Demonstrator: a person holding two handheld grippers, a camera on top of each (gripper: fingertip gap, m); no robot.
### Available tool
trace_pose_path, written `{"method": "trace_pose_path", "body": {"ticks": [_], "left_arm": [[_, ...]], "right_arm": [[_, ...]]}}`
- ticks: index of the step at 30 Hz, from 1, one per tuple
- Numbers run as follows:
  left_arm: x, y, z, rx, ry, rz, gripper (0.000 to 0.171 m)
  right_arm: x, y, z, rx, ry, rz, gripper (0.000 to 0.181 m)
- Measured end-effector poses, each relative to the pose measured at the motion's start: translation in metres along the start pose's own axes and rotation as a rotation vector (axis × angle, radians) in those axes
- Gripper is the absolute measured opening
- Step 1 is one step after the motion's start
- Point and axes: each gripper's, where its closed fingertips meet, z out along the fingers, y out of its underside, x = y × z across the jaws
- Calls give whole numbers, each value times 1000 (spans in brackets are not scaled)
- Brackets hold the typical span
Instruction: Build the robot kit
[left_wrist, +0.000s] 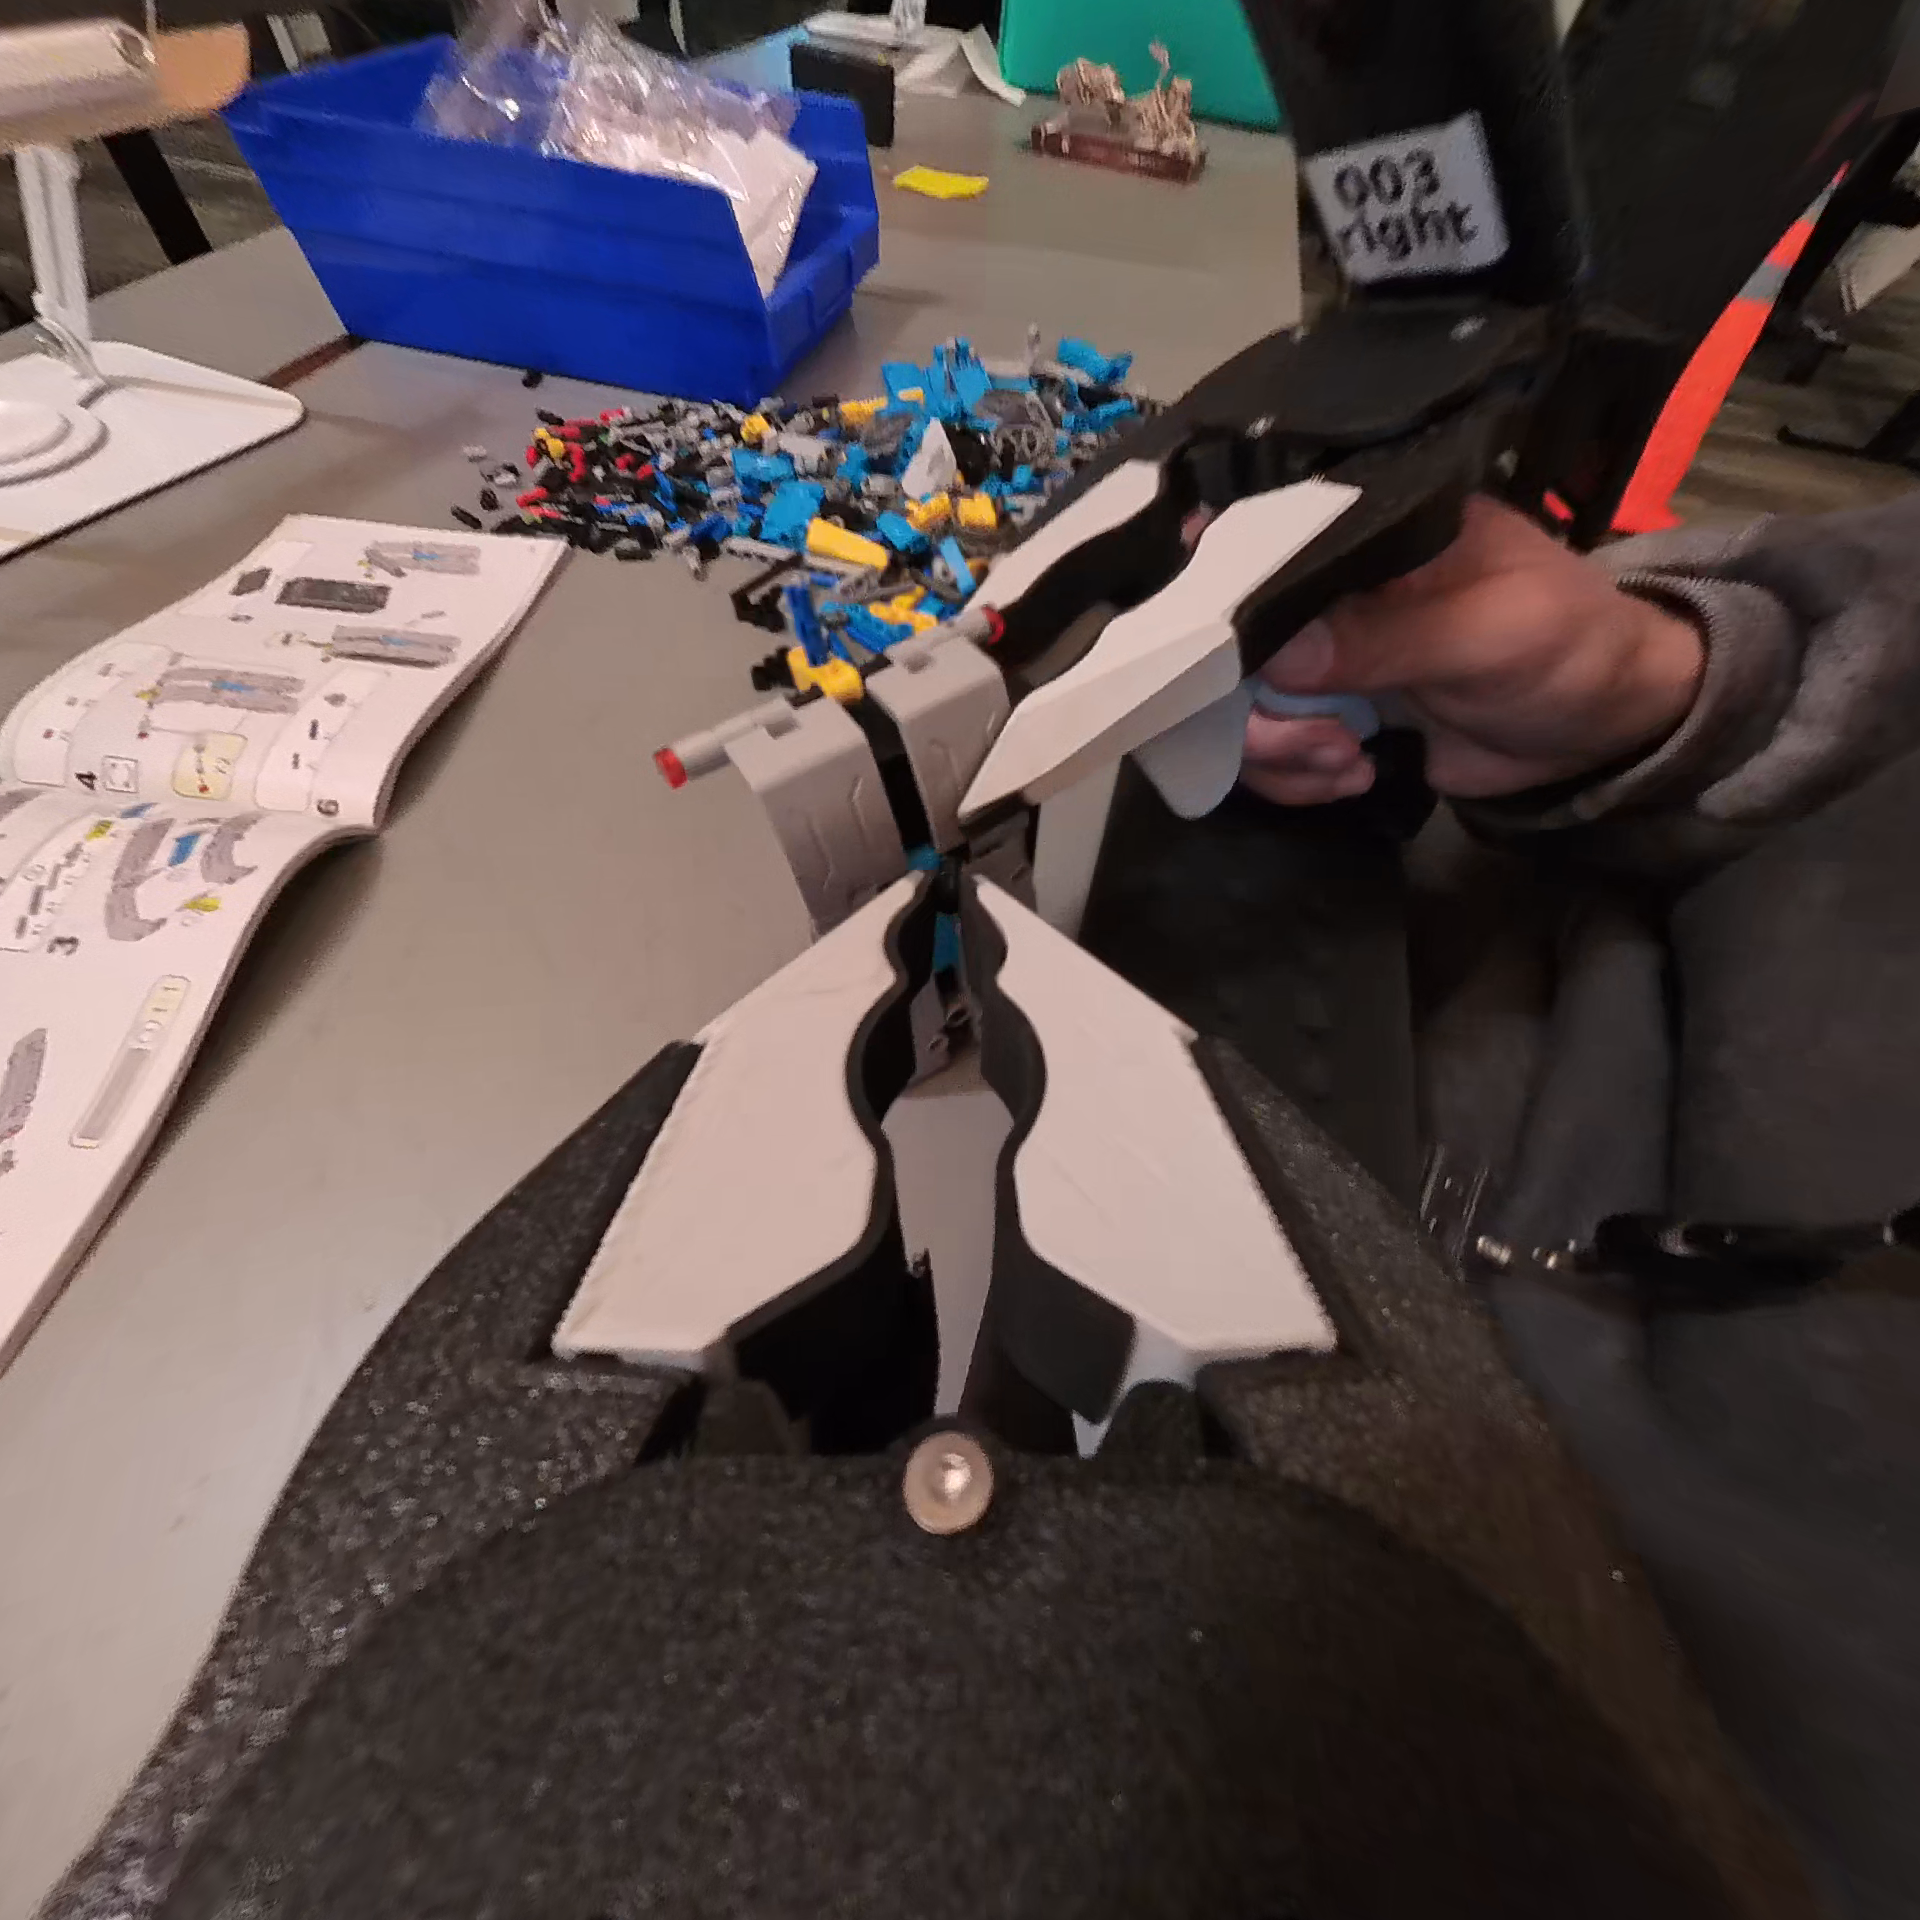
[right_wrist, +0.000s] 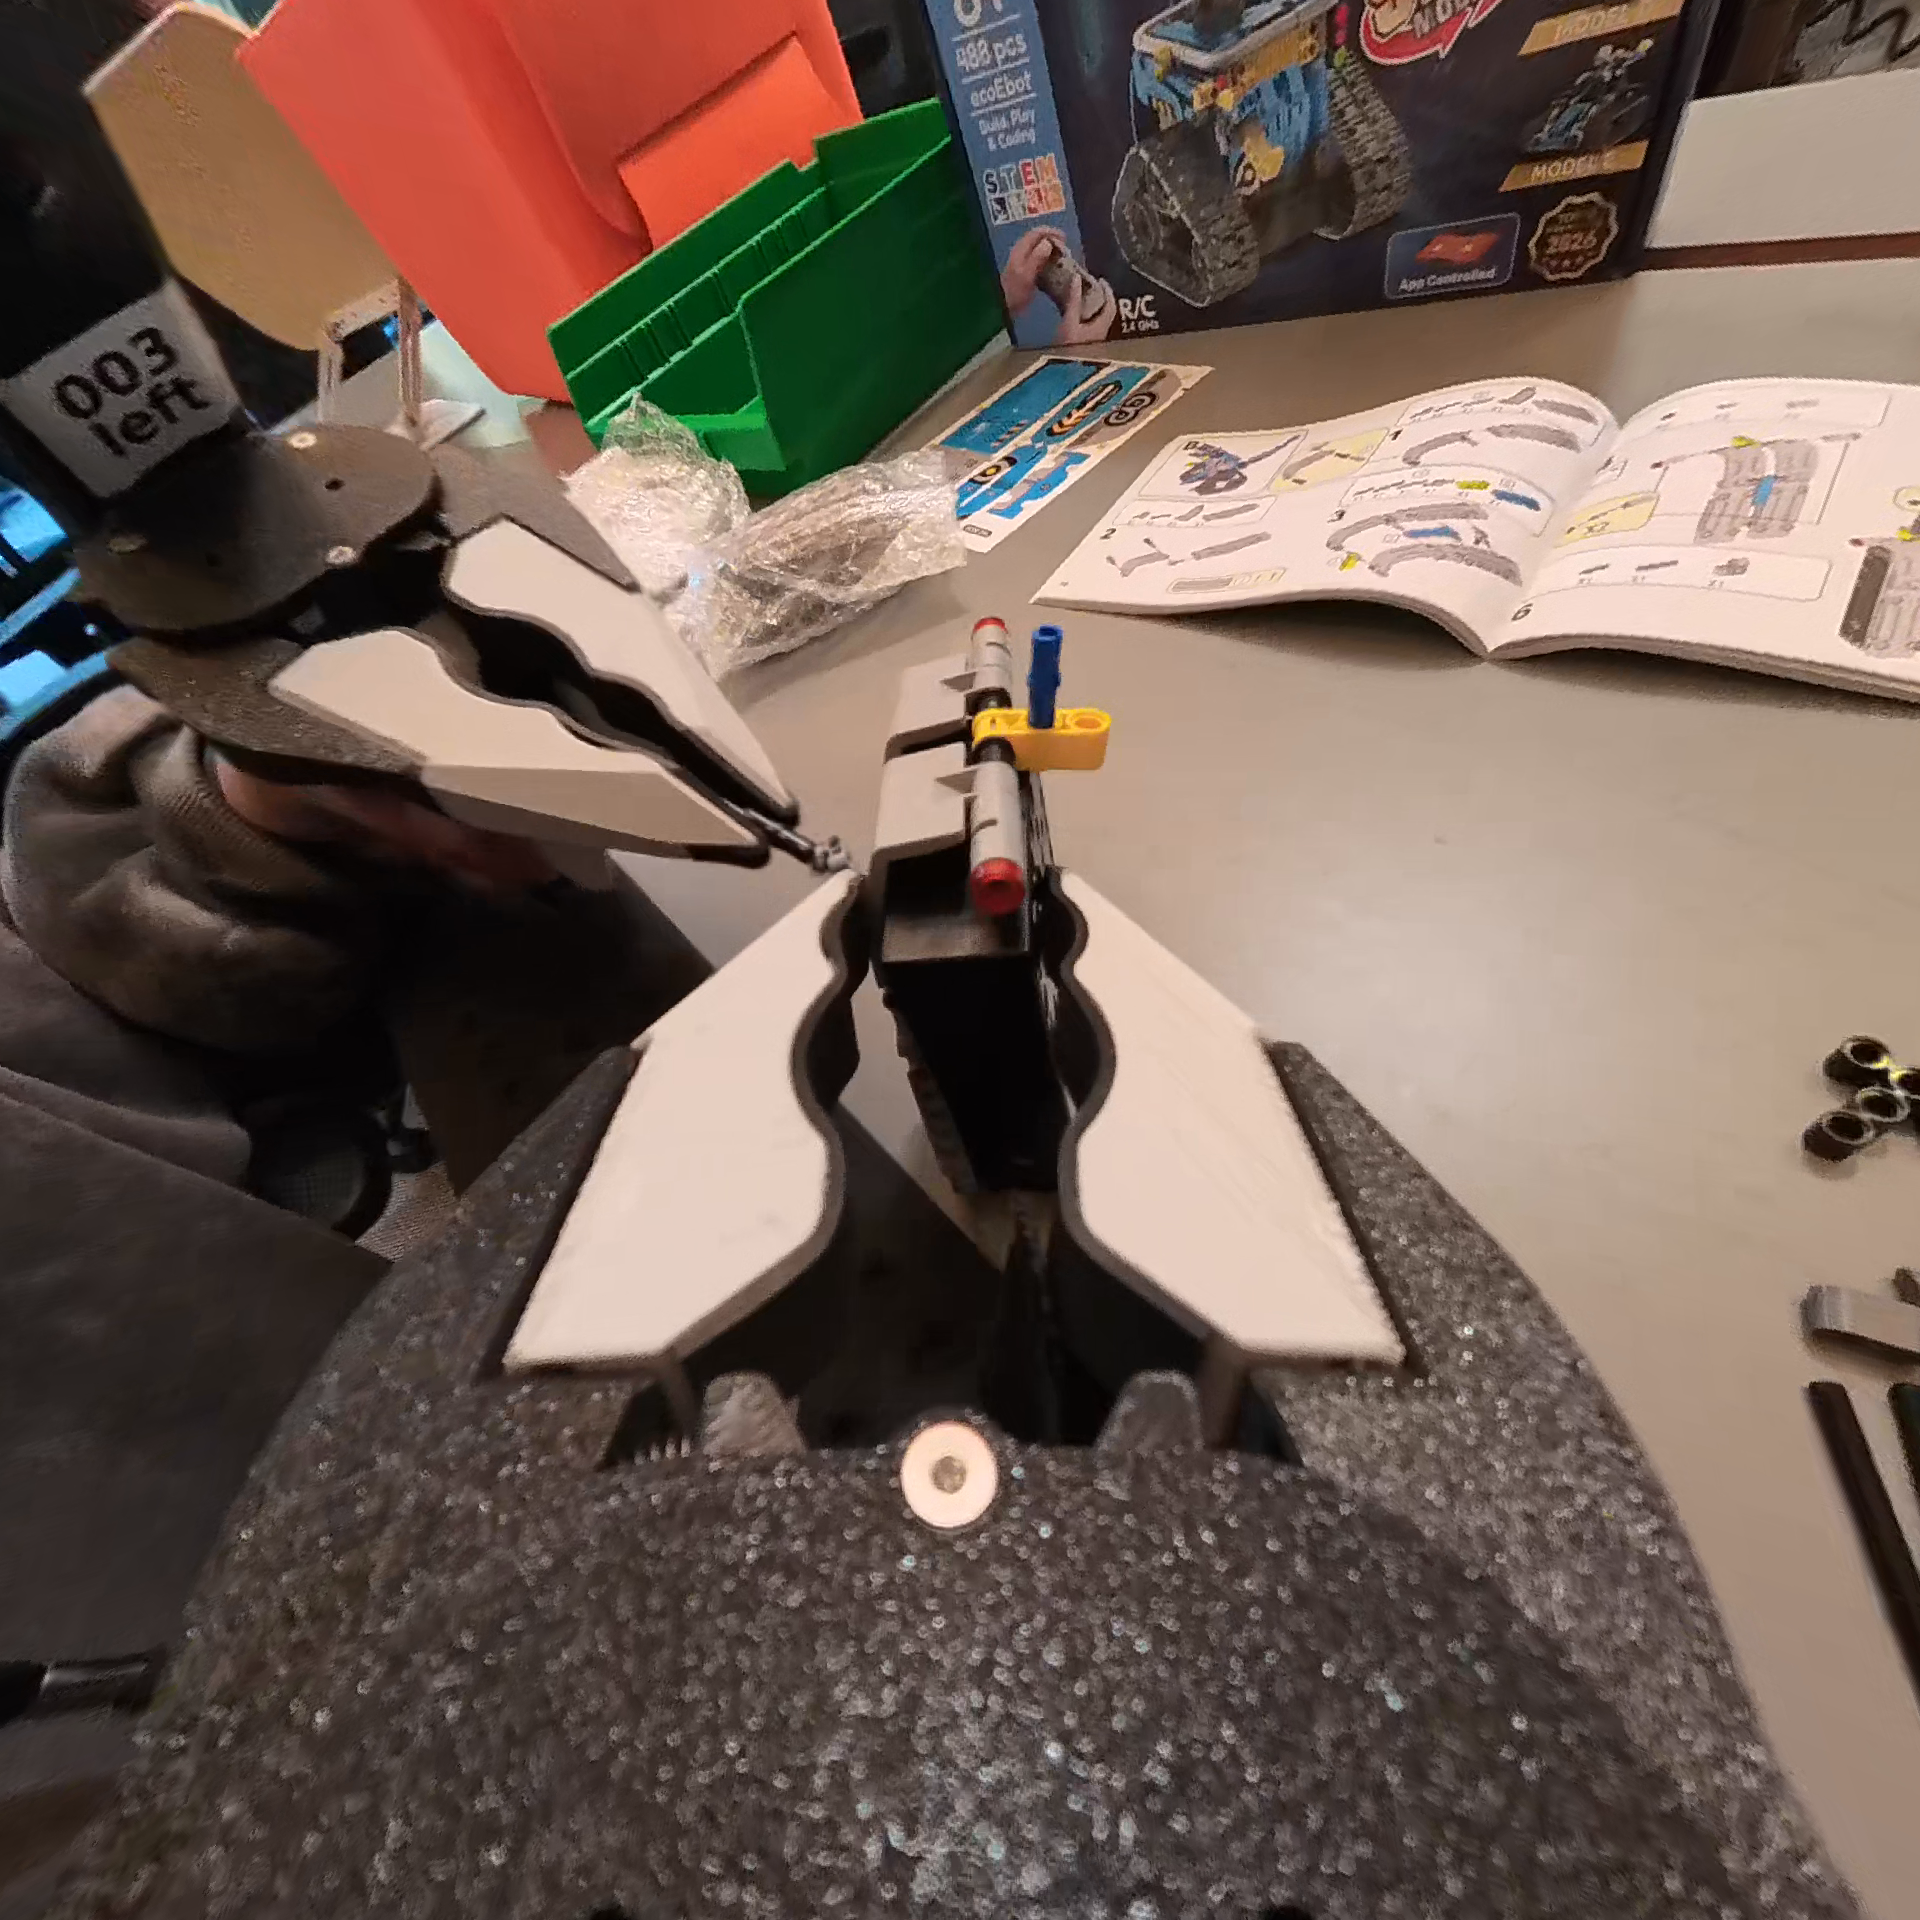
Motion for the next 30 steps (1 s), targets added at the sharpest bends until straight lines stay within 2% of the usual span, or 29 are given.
{"method": "trace_pose_path", "body": {"ticks": [6, 8, 10, 14, 19, 27, 30], "left_arm": [[-39, -13, -7, 63, -180, -61, 3], [-45, -7, -5, 52, -160, -120, 3], [-36, -7, 2, 52, -100, -142, 3], [-37, -10, 3, 44, -139, -100, 3], [-28, -6, 6, 27, -129, -78, 3], [-26, -2, -2, 27, -158, -90, 3], [-22, -4, -10, 50, -163, -114, 3]], "right_arm": [[6, -2, -2, -8, -115, 85, 33], [3, -1, -3, -12, -169, 82, 33], [0, -1, 0, -10, -214, 58, 33], [-1, -1, 1, -40, -256, -43, 34], [1, 9, -8, -105, -202, -151, 35], [0, 11, -10, -94, -171, -112, 33], [6, 7, -8, -81, -170, -35, 33]]}}
